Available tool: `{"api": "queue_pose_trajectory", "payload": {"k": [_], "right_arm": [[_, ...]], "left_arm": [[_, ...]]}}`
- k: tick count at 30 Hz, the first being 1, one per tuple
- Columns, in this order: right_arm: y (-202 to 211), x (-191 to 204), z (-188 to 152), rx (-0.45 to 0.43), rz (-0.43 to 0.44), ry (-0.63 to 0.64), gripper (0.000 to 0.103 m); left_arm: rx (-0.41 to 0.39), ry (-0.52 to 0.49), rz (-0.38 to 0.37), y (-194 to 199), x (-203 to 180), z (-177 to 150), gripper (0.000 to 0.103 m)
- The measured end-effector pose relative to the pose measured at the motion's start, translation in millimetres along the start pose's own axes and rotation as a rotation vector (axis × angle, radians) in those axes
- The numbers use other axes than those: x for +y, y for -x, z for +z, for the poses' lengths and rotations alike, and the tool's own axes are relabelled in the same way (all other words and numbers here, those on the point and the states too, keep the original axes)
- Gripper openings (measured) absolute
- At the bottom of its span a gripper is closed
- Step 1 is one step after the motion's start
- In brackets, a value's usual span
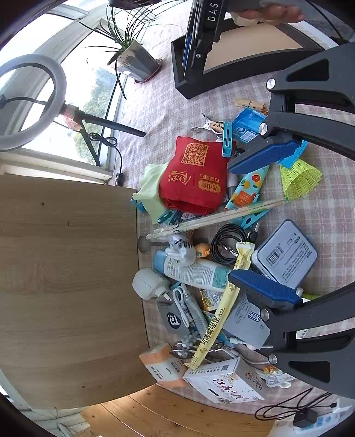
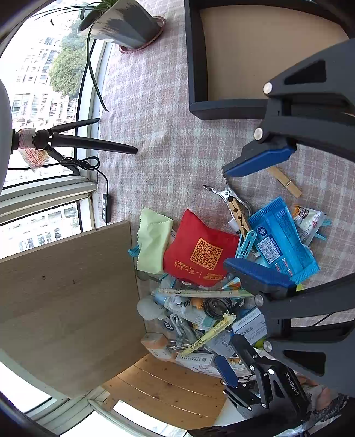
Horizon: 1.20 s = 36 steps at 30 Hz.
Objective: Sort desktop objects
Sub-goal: 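Grasp the red QR-code pouch with the right gripper and lift it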
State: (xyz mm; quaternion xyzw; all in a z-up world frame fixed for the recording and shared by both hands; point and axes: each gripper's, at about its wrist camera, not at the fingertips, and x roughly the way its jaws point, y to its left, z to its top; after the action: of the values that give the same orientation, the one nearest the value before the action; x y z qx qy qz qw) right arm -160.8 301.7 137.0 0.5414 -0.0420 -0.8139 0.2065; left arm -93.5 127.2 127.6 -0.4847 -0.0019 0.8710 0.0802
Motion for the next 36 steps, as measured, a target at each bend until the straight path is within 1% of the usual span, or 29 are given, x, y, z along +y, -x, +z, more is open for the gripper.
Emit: {"api": "queue_pose_trajectory", "payload": {"k": [3,9,10,15,17,20,22,24,26,28,29,30,31,33,36], "right_arm": [[-22.1,-0.5,10.6,0.039,0.024,-0.019,0.061],[-55.4,2.3,23.6,0.095,0.029,-0.032,0.061],[-60.1,1.0,24.7,0.104,0.031,-0.045,0.061],[-85.1,-8.6,27.2,0.182,0.108,-0.134,0.061],[-92.4,-6.5,29.0,0.198,0.114,-0.142,0.061],[-99.1,2.3,32.7,0.201,0.101,-0.119,0.061],[-105.2,4.8,34.1,0.215,0.112,-0.128,0.061],[-111.9,4.6,34.1,0.23,0.118,-0.144,0.061],[-117.6,4.2,32.5,0.242,0.123,-0.153,0.061],[-120.9,3.8,30.7,0.247,0.158,-0.175,0.06],[-121.4,4.1,30.1,0.251,0.19,-0.189,0.051],[-120.5,5.3,29.8,0.252,0.187,-0.192,0.05],[-118.5,7.4,30.1,0.247,0.184,-0.181,0.05],[-115.1,11.2,29.9,0.246,0.178,-0.16,0.049],[-105.8,15.5,27.4,0.24,0.18,-0.143,0.049]], "left_arm": [[0.024,-0.027,-0.008,-19.6,-12.5,13.0,0.07],[0.085,-0.092,-0.044,-63.2,-26.8,25.8,0.07],[0.095,-0.097,-0.05,-70.0,-27.1,27.7,0.07],[0.129,-0.09,-0.091,-93.7,-26.7,32.9,0.071],[0.147,-0.09,-0.12,-102.3,-28.0,35.8,0.071],[0.146,-0.109,-0.131,-110.6,-31.9,39.4,0.072],[0.157,-0.12,-0.148,-117.8,-33.3,42.1,0.076],[0.169,-0.105,-0.167,-125.9,-32.6,42.7,0.077],[0.181,-0.061,-0.204,-132.5,-28.7,43.4,0.077],[0.193,-0.03,-0.241,-136.7,-27.4,43.0,0.076],[0.198,-0.023,-0.253,-137.9,-28.3,42.0,0.075],[0.201,-0.014,-0.272,-138.5,-29.1,41.7,0.072],[0.204,-0.01,-0.288,-137.8,-31.2,40.9,0.069],[0.197,-0.023,-0.272,-134.6,-36.6,40.4,0.069],[0.198,-0.027,-0.278,-131.8,-40.0,42.4,0.067]]}}
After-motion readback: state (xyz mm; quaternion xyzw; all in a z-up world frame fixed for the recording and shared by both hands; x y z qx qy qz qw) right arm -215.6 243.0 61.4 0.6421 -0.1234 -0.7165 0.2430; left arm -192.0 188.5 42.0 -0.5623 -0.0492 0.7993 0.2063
